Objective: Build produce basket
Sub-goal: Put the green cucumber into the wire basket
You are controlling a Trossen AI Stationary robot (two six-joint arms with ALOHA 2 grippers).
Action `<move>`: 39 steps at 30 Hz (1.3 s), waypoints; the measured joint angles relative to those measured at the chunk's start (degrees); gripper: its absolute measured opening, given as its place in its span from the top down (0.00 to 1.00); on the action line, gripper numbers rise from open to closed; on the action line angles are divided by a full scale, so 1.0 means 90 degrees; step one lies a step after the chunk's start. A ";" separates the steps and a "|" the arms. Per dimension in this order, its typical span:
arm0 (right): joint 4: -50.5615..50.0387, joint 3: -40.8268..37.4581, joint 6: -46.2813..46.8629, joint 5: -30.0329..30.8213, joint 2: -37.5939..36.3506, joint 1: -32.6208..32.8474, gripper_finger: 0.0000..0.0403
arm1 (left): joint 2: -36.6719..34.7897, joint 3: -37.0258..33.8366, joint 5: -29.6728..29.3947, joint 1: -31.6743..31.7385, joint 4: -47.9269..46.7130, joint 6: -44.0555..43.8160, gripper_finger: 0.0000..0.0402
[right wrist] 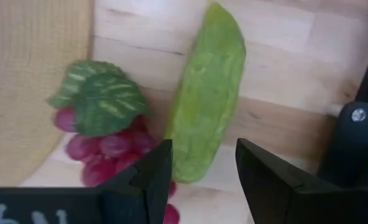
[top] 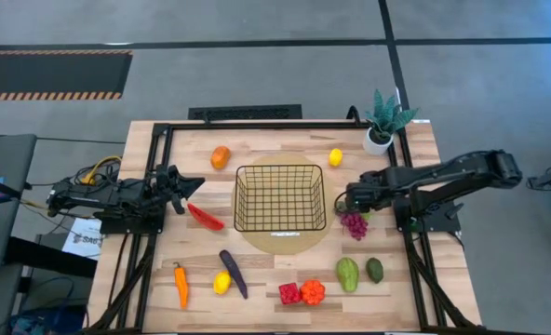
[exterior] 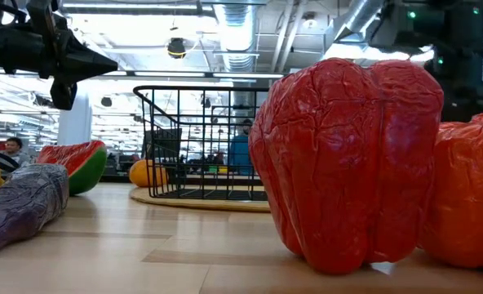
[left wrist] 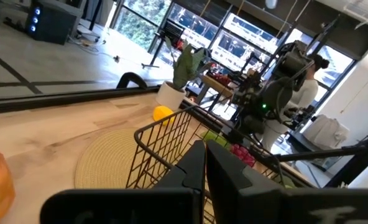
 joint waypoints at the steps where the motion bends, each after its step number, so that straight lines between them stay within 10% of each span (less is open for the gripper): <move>1: 0.0028 -0.0076 0.0000 -0.0002 -0.0044 -0.0009 0.51 | 0.0000 0.0000 0.0000 0.0000 0.0030 0.0011 1.00; 39: 0.0986 -0.0381 -0.1212 -0.0146 0.0681 -0.1182 0.42 | 0.0000 0.0323 -0.0229 0.0000 0.0021 0.0748 1.00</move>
